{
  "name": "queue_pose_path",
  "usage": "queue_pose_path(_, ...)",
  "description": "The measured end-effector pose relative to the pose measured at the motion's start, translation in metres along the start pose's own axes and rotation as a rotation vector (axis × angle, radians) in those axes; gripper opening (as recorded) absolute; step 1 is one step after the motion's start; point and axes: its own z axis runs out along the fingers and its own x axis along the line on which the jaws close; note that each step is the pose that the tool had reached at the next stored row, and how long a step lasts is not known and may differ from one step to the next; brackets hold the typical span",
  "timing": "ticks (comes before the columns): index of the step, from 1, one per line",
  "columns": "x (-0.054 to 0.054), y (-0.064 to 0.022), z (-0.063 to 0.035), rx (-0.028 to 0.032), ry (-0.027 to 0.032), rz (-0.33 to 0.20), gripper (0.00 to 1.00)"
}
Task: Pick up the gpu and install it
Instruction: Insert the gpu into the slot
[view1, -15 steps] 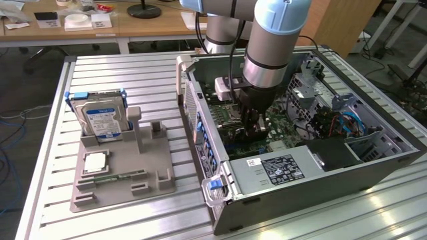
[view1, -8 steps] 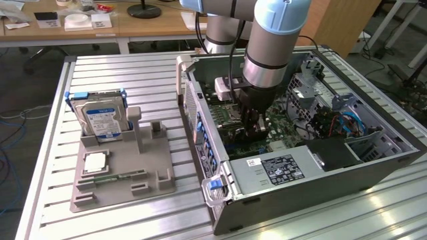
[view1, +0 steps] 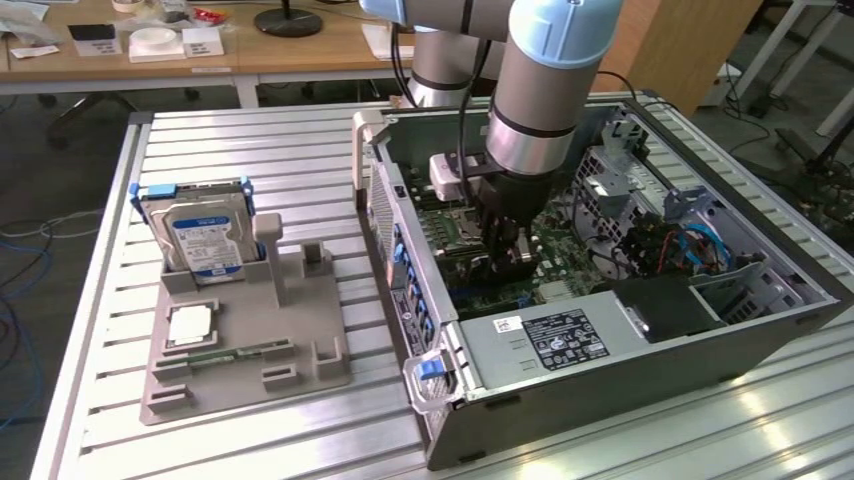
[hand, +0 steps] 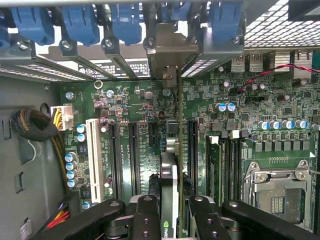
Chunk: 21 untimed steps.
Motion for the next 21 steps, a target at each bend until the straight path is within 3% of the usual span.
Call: queue_pose_path(21, -0.0016, 0.0002, 0.0024, 0.0002, -0.0009, -0.016, 0.27)
